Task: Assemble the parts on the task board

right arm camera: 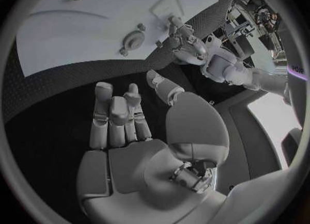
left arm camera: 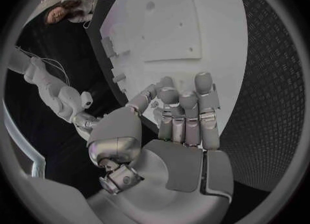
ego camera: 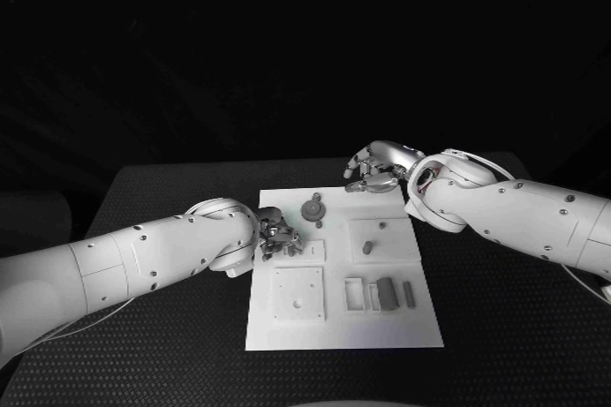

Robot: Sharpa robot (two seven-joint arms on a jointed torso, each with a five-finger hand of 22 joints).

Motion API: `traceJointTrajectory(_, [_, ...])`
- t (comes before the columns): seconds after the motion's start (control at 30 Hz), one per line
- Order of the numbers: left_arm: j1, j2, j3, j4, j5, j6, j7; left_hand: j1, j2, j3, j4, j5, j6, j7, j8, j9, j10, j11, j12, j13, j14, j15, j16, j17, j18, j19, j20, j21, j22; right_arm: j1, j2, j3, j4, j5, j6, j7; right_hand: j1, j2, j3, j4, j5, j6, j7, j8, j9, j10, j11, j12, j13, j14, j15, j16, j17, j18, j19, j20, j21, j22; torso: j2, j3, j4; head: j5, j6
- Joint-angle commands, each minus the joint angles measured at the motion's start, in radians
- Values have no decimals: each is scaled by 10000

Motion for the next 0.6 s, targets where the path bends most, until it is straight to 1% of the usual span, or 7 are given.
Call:
traceJointTrajectory(0.03, [10,29,17,15,77,102,-98,488,571,114,-63,34,125,-16,55,33,5,-91,59,-11,50,34,54,-14,63,57,-14,41,231,-14,14,4,-2,10,140,100,-44,22,-18,32,52,-63,115,-46,-9,-30,16,-35,-15,6,47,-50,2,131,37,-36,-59,169,-3,-1,-1,1,7])
traceJointTrajectory(0.17, [13,59,17,26,31,157,-164,485,579,112,-61,32,113,-19,71,84,6,-94,68,-14,51,32,65,-26,67,62,-14,51,231,-15,7,4,-1,12,138,99,-44,21,-19,32,52,-63,115,-46,-10,-31,16,-34,-16,6,47,-50,2,131,37,-36,-59,170,-4,2,-4,9,-9])
traceJointTrajectory(0.37, [14,128,14,16,-141,223,-210,478,584,109,-58,15,98,-20,84,131,6,-96,75,-19,51,30,74,-39,70,65,-14,59,231,-15,7,4,16,12,141,104,-43,21,-20,31,52,-64,116,-46,-11,-32,16,-33,-17,5,47,-51,3,132,36,-36,-61,170,-8,6,6,8,-17])
traceJointTrajectory(0.6, [14,194,10,14,-457,207,-244,476,587,108,-58,-8,86,-23,95,176,7,-98,82,-22,52,28,84,-52,74,67,-14,67,230,-15,2,4,17,12,143,105,-42,20,-21,29,52,-65,116,-46,-12,-33,17,-33,-18,5,48,-52,3,132,36,-36,-62,171,-4,3,0,14,-15])
